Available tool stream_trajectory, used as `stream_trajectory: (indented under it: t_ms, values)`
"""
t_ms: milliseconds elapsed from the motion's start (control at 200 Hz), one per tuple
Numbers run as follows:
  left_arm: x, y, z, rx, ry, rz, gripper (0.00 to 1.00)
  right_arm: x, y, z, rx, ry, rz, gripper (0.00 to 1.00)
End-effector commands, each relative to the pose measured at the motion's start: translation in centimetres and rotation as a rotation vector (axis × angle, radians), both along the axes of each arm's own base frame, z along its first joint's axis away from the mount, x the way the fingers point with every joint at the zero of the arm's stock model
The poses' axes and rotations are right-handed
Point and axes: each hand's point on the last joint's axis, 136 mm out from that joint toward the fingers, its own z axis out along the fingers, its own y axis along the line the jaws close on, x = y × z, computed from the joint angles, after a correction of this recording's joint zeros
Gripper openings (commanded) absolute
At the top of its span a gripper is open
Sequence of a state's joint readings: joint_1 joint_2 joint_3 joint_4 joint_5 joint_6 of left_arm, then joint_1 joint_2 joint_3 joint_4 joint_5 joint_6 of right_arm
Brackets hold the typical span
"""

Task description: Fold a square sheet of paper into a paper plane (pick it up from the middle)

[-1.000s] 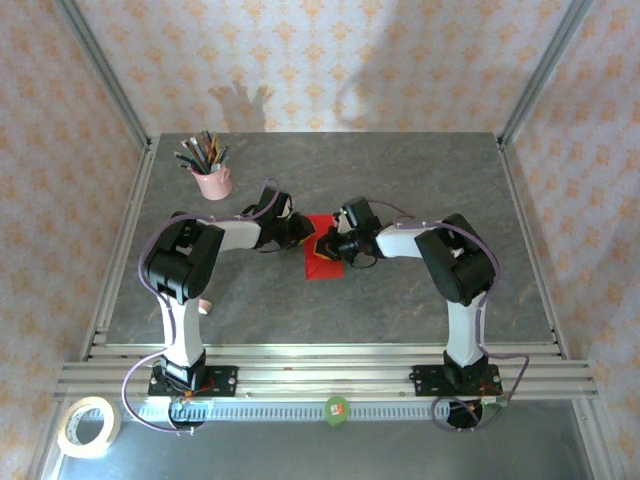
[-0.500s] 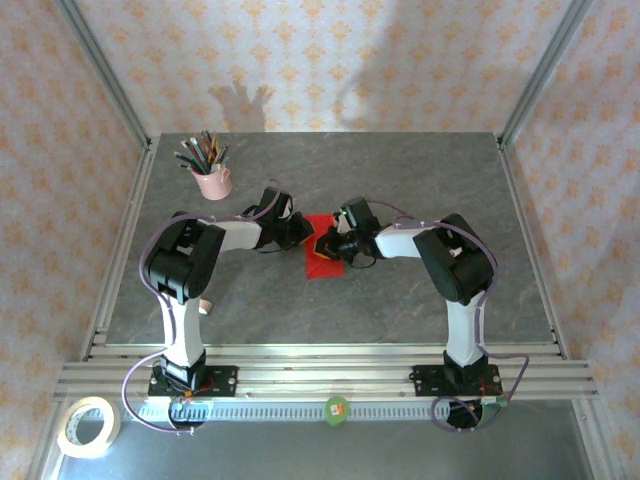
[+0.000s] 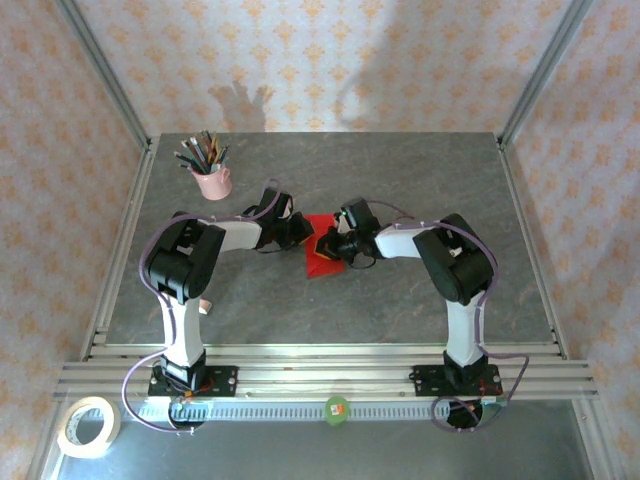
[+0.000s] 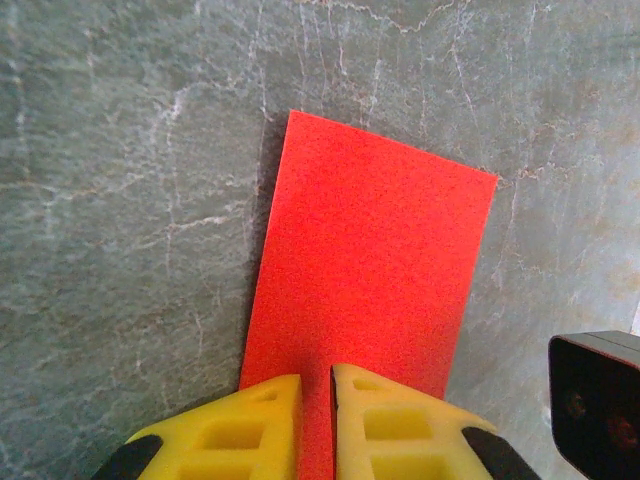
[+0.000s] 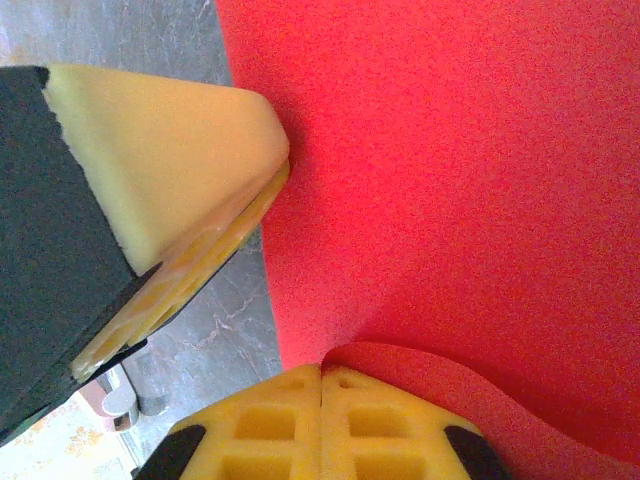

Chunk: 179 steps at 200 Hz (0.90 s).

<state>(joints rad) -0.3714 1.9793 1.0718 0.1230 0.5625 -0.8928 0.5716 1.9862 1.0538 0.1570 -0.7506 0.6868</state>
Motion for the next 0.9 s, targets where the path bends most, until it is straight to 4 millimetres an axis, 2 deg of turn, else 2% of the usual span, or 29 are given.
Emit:
stream_trajectory:
  t_ms: [0,295,505,596,716,761,771,791,891]
  values:
    - [-2.0,0.4,-3.3,0.063,0.096,-0.003,0.16,0.1,0.1,-0.6,-0.024,0.000,0.001,0.03]
    - [-1.9,0.3,-3.0,0.052,0.088,-0.006,0.13,-0.2,0.2,-0.5,-0.019,0.000,0.032,0.03]
    - [-1.7,0.3,-2.3,0.052,0.076,-0.003,0.10,-0.4,-0.2,-1.4,-0.047,0.016,0.020,0.03]
    - [-1.4,0.2,-1.1,0.047,0.052,-0.005,0.10,-0.4,-0.5,-2.0,-0.069,0.027,0.011,0.03]
    - [-0.7,0.0,1.6,0.036,-0.007,-0.005,0.10,-0.6,-0.8,-2.3,-0.083,0.033,0.005,0.03]
    - [-0.6,0.1,1.7,0.037,-0.010,-0.003,0.11,-0.5,-0.9,-2.4,-0.088,0.033,0.001,0.03]
    - [-0.4,0.0,2.8,0.028,-0.032,-0.002,0.11,-0.5,-0.9,-2.4,-0.088,0.034,0.001,0.03]
    - [-0.4,0.0,3.3,0.025,-0.041,-0.003,0.10,-0.5,-0.9,-2.6,-0.091,0.035,0.002,0.03]
    - [-0.6,0.2,3.8,0.029,-0.051,-0.002,0.11,-0.5,-0.9,-2.6,-0.098,0.036,-0.001,0.04]
